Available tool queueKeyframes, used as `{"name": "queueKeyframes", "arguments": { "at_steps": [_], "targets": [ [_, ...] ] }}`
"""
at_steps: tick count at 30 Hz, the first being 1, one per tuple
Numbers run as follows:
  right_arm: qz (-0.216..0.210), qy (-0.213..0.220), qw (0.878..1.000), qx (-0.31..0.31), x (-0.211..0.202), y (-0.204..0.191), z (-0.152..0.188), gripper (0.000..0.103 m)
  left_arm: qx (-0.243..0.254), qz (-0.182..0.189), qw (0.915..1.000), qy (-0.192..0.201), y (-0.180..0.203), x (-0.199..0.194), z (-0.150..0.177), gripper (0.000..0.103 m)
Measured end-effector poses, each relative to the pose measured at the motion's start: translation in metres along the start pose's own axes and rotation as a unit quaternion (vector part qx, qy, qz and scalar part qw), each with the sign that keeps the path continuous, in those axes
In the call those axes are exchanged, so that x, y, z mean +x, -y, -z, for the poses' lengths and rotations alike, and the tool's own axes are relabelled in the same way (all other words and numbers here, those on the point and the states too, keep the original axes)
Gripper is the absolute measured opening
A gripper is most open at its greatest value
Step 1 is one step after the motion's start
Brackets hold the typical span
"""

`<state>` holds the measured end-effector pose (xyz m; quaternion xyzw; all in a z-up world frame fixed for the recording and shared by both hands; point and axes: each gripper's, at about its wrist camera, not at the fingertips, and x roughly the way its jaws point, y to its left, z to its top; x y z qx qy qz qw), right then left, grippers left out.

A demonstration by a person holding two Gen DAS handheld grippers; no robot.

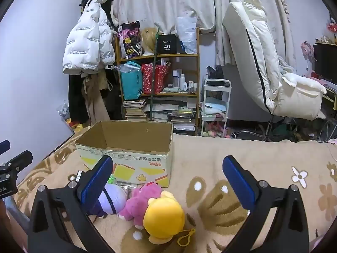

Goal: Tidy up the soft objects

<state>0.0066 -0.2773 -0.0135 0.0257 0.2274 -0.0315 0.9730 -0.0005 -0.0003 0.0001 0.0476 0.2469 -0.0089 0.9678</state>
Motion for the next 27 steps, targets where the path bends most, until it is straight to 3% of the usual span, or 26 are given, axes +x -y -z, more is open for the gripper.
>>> {"name": "queueKeyframes", "arguments": {
  "at_steps": [27],
  "targets": [
    [-0.003,0.000,1.000,-0.010,0.0000,-0.0047,-0.0014,0.103,-0.010,0.001,0.9999,-0.012,-0.0053,0.0026,0.0025,0.102]
  ]
}}
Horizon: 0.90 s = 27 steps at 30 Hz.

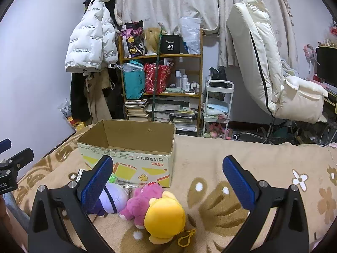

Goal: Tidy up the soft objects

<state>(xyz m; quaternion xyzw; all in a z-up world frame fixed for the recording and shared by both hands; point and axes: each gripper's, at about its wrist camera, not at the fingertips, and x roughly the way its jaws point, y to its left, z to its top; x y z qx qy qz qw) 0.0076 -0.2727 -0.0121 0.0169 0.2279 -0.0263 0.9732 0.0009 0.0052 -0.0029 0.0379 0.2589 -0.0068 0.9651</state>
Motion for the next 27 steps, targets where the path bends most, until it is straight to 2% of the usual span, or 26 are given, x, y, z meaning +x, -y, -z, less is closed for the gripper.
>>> {"name": "queueKeyframes", "arguments": {
  "at_steps": [27],
  "targets": [
    [-0.004,-0.007,1.000,0.002,0.008,0.000,0.009,0.103,-0.003,-0.001,1.0000,-0.002,-0.005,0.003,0.000,0.102]
  ]
}}
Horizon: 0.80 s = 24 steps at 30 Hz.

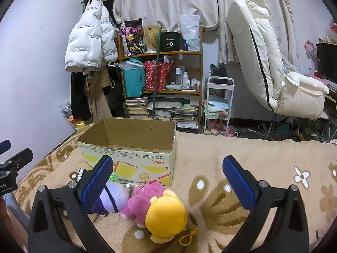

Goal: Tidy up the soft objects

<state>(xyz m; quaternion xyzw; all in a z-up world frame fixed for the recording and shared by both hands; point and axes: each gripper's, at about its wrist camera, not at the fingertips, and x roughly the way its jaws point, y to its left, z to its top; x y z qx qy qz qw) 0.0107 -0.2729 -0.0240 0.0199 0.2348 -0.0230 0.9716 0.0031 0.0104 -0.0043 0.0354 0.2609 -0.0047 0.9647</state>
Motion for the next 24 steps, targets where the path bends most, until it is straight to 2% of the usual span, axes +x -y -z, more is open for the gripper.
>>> {"name": "queueKeyframes", "arguments": {
  "at_steps": [24],
  "targets": [
    [0.005,0.006,1.000,-0.006,0.0001,-0.0028,0.0008,0.103,-0.001,0.001,1.0000,0.003,-0.0062,-0.0004,0.0002,0.102]
  ]
}}
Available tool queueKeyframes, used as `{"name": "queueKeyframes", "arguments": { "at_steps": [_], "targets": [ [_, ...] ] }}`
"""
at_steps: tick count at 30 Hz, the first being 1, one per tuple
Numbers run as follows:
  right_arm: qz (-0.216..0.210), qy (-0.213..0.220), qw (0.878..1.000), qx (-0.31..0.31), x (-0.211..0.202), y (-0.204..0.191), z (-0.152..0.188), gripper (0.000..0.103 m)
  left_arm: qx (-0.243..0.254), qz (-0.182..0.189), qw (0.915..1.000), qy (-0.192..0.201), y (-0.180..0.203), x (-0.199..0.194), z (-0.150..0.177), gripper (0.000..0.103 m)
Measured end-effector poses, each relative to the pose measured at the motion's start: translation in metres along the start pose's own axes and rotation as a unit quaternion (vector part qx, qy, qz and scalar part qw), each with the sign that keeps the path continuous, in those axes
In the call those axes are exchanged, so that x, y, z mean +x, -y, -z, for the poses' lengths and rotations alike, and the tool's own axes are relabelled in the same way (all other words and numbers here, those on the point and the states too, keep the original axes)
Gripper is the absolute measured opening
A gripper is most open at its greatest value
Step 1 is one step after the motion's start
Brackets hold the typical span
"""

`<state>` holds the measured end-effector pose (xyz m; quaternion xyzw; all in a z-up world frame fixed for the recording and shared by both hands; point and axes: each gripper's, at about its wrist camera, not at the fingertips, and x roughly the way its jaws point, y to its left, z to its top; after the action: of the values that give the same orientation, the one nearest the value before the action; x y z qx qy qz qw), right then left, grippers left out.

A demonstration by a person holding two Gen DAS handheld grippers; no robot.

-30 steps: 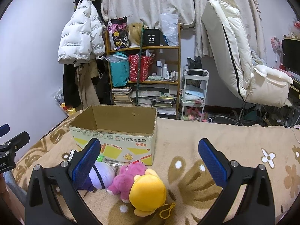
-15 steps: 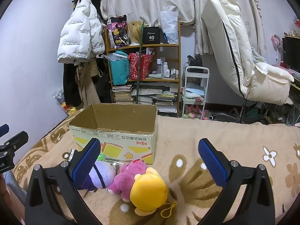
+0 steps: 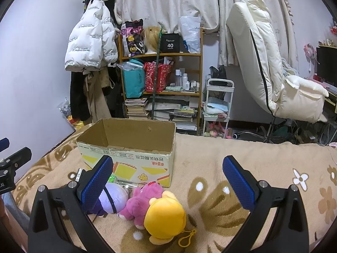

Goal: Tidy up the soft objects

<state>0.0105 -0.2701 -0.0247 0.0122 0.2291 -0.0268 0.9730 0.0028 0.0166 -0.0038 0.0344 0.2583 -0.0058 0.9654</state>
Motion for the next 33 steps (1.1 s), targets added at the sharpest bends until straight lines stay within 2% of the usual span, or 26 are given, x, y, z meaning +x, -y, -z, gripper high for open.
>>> {"name": "queueKeyframes", "arguments": {
  "at_steps": [24,28,33],
  "targets": [
    [0.002,-0.007,1.000,0.005,0.001,0.002,0.000,0.103,0.001,0.001,1.0000,0.000,0.001,0.000,0.001,0.102],
    [0.003,-0.019,1.000,0.007,0.004,0.003,0.001,0.103,-0.004,0.006,0.9999,-0.010,0.000,0.003,0.002,0.102],
    [-0.010,-0.058,0.998,0.020,0.019,0.010,-0.001,0.103,-0.015,0.018,0.9990,-0.038,-0.003,0.020,0.004,0.102]
  ]
}}
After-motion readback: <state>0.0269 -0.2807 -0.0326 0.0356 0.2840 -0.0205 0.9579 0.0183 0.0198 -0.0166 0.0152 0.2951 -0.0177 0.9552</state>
